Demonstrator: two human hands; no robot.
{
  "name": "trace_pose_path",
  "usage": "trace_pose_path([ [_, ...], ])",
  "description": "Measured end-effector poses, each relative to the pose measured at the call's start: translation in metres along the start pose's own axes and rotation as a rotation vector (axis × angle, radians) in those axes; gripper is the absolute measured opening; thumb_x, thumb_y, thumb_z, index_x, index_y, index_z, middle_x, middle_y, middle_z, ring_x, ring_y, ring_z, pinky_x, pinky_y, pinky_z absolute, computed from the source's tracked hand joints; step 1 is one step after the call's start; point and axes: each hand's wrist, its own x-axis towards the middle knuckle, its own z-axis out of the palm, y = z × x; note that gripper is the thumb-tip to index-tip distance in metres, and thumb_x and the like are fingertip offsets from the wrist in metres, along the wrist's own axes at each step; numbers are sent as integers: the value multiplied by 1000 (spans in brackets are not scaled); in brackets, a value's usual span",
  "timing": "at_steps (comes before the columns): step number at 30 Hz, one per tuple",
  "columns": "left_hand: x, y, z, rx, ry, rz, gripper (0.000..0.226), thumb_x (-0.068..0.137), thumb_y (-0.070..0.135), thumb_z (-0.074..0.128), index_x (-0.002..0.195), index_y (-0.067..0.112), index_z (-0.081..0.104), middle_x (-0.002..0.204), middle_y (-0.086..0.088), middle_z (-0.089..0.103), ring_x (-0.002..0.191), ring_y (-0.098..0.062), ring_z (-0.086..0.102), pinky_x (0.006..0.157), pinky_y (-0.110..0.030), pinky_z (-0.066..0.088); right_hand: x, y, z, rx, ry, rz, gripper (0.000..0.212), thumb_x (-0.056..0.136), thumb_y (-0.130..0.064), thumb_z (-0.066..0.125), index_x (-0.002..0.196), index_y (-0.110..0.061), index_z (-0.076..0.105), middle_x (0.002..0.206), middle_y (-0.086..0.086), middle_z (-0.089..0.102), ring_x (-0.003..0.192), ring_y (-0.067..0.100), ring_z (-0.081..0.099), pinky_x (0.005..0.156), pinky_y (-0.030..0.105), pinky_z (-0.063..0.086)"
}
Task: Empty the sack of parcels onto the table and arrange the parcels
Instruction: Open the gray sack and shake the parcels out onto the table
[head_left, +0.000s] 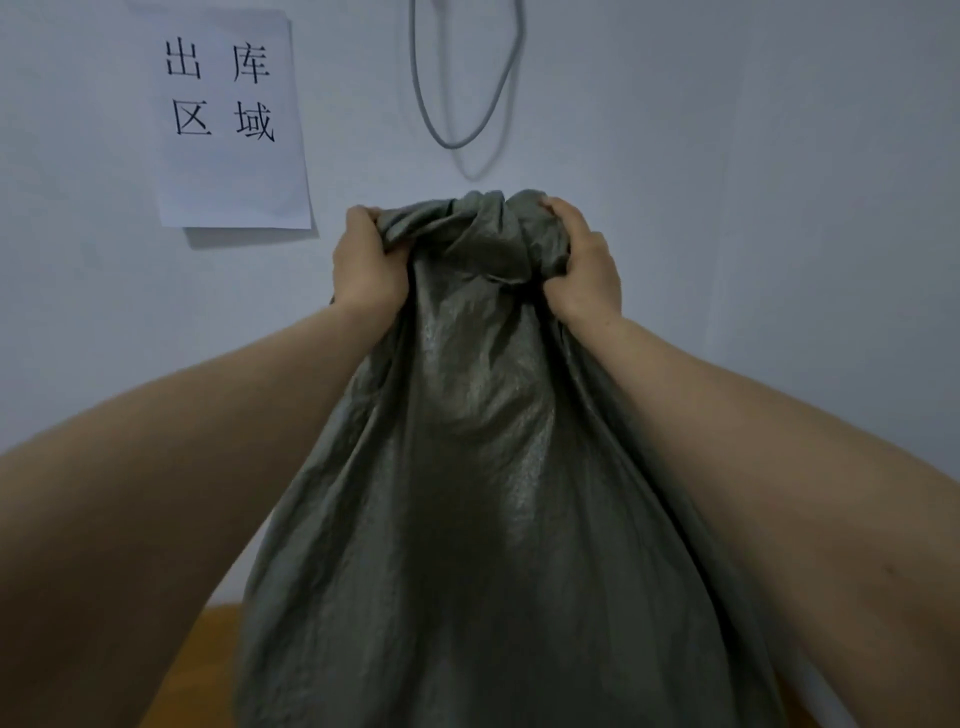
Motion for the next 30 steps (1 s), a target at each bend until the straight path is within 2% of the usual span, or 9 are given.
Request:
trace_pose_path([
  [4, -17, -20, 1, -1, -51, -41, 34, 91, 21, 59, 120, 7, 49, 115, -10, 60, 105, -23, 55, 78, -20, 35, -17, 16, 5, -14, -145, 49, 74, 76, -3, 58, 137, -39, 39, 126, 9, 55, 109, 24, 54, 87, 23, 39],
  [9, -46, -38, -9, -66, -301, -243, 56, 85, 24, 62, 136, 25, 41, 134, -11, 46, 112, -27, 52, 98, -36, 44, -53, 41, 6, 0, -288, 187, 67, 75, -4, 63, 134, -30, 47, 128, 3, 59, 117, 25, 53, 96, 29, 43],
  [11, -55, -31, -19, 6, -459, -202, 74, 84, 36, 66, 145, 40, 26, 155, -10, 13, 136, -31, 31, 112, -39, 29, -60, 44, 1, 54, -298, 254, 65, 74, -2, 62, 133, -27, 50, 126, 4, 59, 113, 24, 53, 91, 27, 43],
  [14, -79, -26, -28, 319, -697, -49, 111, 64, 57, 77, 144, 55, -1, 154, -2, -29, 145, -29, -15, 119, -46, 6, -66, 43, -3, 137, -311, 367, 64, 73, -1, 61, 132, -22, 49, 122, 6, 57, 105, 22, 51, 86, 29, 43],
  [19, -115, -39, -14, 332, -769, 41, 143, 50, 57, 85, 134, 54, -31, 145, -8, -46, 139, -28, -33, 117, -48, 3, -83, 29, -6, 177, -429, 586, 49, 72, -8, 59, 115, -7, 36, 111, 11, 50, 104, 26, 50, 82, 37, 44],
  [22, -117, -36, -6, 311, -765, 103, 146, 45, 57, 86, 122, 60, -38, 141, -9, -50, 133, -27, -42, 116, -52, 2, -94, 23, -6, 169, -597, 498, 54, 56, -7, 54, 110, 2, 50, 106, 20, 60, 103, 38, 57, 86, 50, 49],
  [25, -119, -33, 1, 414, -827, 162, 140, 46, 59, 85, 125, 64, -30, 141, -7, -50, 137, -35, -35, 117, -55, 7, -100, 26, -5, 138, -685, 484, 51, 58, 4, 47, 107, 3, 62, 102, 21, 66, 97, 36, 63, 86, 45, 51],
  [27, -122, -35, 4, 481, -852, 178, 134, 46, 61, 84, 141, 57, -10, 147, -5, -41, 143, -36, -22, 117, -55, 15, -104, 28, -8, 54, -734, 465, 38, 63, 10, 44, 97, 7, 61, 88, 17, 62, 81, 29, 60, 69, 33, 47],
  [30, -131, -41, 9, 553, -870, 207, 107, 47, 67, 81, 138, 43, 30, 150, -6, 7, 139, -35, 25, 110, -48, 34, -114, 28, -11, -15, -839, 404, 28, 71, 10, 44, 88, -6, 61, 79, 5, 57, 76, 21, 54, 61, 24, 39],
])
